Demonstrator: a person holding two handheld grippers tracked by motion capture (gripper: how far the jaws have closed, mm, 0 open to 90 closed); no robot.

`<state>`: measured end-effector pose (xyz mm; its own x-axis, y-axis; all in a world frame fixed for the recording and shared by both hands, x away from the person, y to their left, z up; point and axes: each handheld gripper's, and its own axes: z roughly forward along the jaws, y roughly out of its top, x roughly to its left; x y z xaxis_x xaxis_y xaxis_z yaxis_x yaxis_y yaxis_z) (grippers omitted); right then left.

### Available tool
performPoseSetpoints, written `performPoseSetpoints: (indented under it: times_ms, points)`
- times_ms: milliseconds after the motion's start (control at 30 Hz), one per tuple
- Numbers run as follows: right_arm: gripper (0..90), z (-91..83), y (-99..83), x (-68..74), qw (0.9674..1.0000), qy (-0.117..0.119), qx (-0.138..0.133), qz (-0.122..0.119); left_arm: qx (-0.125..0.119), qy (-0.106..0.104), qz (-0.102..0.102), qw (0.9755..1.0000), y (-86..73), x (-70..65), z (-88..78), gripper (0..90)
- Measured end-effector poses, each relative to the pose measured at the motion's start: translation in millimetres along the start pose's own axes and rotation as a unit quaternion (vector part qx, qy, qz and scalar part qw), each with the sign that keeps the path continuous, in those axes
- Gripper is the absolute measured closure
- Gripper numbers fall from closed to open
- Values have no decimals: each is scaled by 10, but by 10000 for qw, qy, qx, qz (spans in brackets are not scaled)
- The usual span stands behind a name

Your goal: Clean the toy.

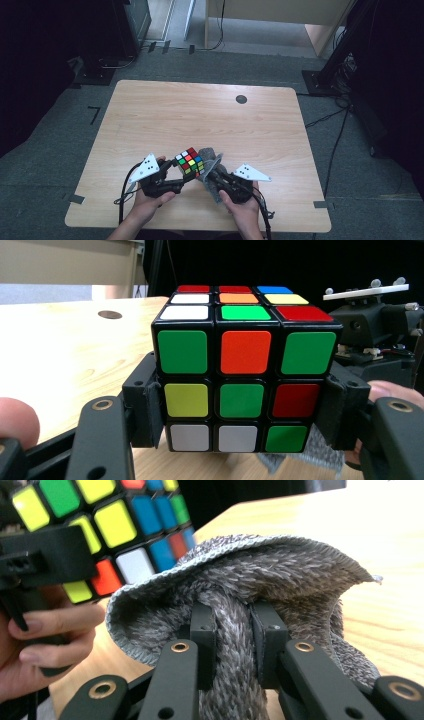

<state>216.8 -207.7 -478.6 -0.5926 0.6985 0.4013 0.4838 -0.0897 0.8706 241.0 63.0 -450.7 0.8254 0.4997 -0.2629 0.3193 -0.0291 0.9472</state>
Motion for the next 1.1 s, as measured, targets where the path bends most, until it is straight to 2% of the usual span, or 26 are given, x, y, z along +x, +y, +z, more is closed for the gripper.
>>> performPoseSetpoints:
  times_ms: [67, 167, 267, 333, 400, 433, 500, 633, 700, 800, 900, 933, 1033, 1100]
  points:
    - [760, -23, 4, -14, 9999, -88, -70, 19, 16, 47, 24, 10000, 9, 12, -10, 344]
    - [755, 20, -45, 11, 10000, -81, 43, 35, 6, 90, 3, 10000, 9, 23, -12, 344]
    - [752, 135, -121, 119, 9994, 153, 284, -114, 60, 91, 22, 9999, -6, 19, 4, 344]
    - [750, 203, -153, 219, 9979, 365, 420, -319, 104, 85, 44, 9999, -20, 13, 17, 344]
    - [749, 231, -157, 289, 9965, 463, 512, -472, 145, 82, 71, 9998, -32, 9, 25, 344]
    - [749, 231, -146, 306, 9960, 446, 544, -551, 143, 74, 65, 9998, -34, 10, 25, 344]
    - [749, 203, -115, 277, 9964, 387, 519, -539, 119, 63, 43, 9999, -33, 9, 21, 344]
    - [750, 64, -22, 83, 9996, 27, 236, -164, 46, 69, 45, 10000, -12, 16, -5, 344]
    - [749, -9, 12, -7, 9999, -149, 23, 32, 70, 117, 66, 9999, -12, 30, -10, 344]
    - [747, -47, 22, -53, 9994, -329, -51, -23, 56, 165, 26, 9998, -10, 53, -10, 344]
    - [743, 35, -56, -9, 9997, -180, 152, 4, 1, 171, 37, 9998, -2, 45, -13, 343]
    - [742, 97, -104, 48, 9996, -72, 285, -31, 3, 176, 51, 9998, -3, 39, -10, 343]
    - [741, 233, -190, 236, 9977, 291, 535, -296, 101, 164, 81, 9998, -21, 22, 14, 343]
    - [741, 264, -196, 320, 9966, 418, 543, -461, 157, 153, 111, 9997, -38, 13, 27, 344]
